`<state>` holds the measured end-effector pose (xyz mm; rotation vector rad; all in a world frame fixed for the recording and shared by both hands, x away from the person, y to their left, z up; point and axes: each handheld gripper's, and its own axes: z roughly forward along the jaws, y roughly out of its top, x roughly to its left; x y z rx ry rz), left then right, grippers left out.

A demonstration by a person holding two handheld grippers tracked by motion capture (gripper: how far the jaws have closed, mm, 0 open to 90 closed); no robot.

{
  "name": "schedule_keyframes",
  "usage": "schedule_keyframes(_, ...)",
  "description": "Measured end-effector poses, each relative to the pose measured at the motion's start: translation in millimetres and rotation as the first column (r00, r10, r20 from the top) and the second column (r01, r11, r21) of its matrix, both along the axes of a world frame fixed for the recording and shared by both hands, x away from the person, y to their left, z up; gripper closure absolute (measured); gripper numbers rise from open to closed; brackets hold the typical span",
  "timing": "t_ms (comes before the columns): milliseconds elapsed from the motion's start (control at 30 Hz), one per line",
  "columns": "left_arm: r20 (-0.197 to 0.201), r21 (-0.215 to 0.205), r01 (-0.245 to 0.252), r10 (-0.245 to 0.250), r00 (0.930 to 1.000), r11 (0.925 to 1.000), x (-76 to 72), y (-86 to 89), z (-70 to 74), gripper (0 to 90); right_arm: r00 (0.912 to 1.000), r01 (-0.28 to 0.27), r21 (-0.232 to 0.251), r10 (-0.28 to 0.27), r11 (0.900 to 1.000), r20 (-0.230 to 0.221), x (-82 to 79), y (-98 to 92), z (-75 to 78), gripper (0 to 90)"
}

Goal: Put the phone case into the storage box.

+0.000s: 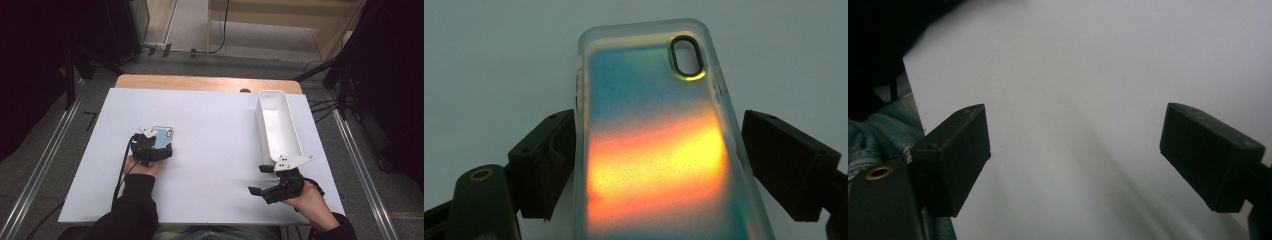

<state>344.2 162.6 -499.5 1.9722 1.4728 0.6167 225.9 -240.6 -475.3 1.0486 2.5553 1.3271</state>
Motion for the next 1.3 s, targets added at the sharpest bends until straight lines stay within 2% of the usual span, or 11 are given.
schedule_keyframes(100, 0.006, -0.041, 0.017, -0.017, 0.9998, 0.999, -0.6, 0.3, 6.8, 16.4, 1.0, -0.001, -0.001, 0.001, 1.0, 0.003, 0.2, 0.0, -0.1, 11.5)
schedule_keyframes(367, 0.034, -0.055, 0.061, -0.059, 0.9977, 0.9966, -3.7, -4.1, 17.4, 16.4, 1.0, 0.002, 0.0, -0.002, 1.0, 0.005, 0.5, -0.3, 0.1, 11.5)
schedule_keyframes(600, 0.04, -0.105, 0.086, -0.082, 0.9958, 0.9907, -4.9, -7.1, 23.9, 16.4, 1.0, 0.001, 0.002, -0.001, 1.0, 0.004, 0.5, -0.3, 0.1, 11.5)
schedule_keyframes(800, 0.026, -0.184, 0.128, -0.125, 0.9918, 0.9747, -6.5, -10.8, 32.2, 16.4, 1.0, 0.008, 0.009, -0.008, 1.0, 0.002, 0.4, -0.5, 0.6, 11.5)
schedule_keyframes(867, 0.026, -0.184, 0.149, -0.147, 0.9888, 0.9715, -8.0, -13.1, 35.5, 16.4, 0.9999, 0.011, 0.012, -0.011, 1.0, 0.0, 0.3, -0.8, 1.2, 11.5)
schedule_keyframes(1167, 0.036, -0.229, 0.218, -0.215, 0.9759, 0.9488, -14.2, -22.9, 45.7, 16.4, 0.9996, 0.027, 0.022, -0.027, 0.999, 0.005, 1.0, -0.9, 3.3, 11.5)
schedule_keyframes(1300, 0.045, -0.259, 0.246, -0.243, 0.9689, 0.9339, -16.5, -25.5, 48.2, 16.4, 0.9995, 0.032, 0.036, -0.032, 0.999, -0.004, 1.2, 1.0, 5.0, 11.5)
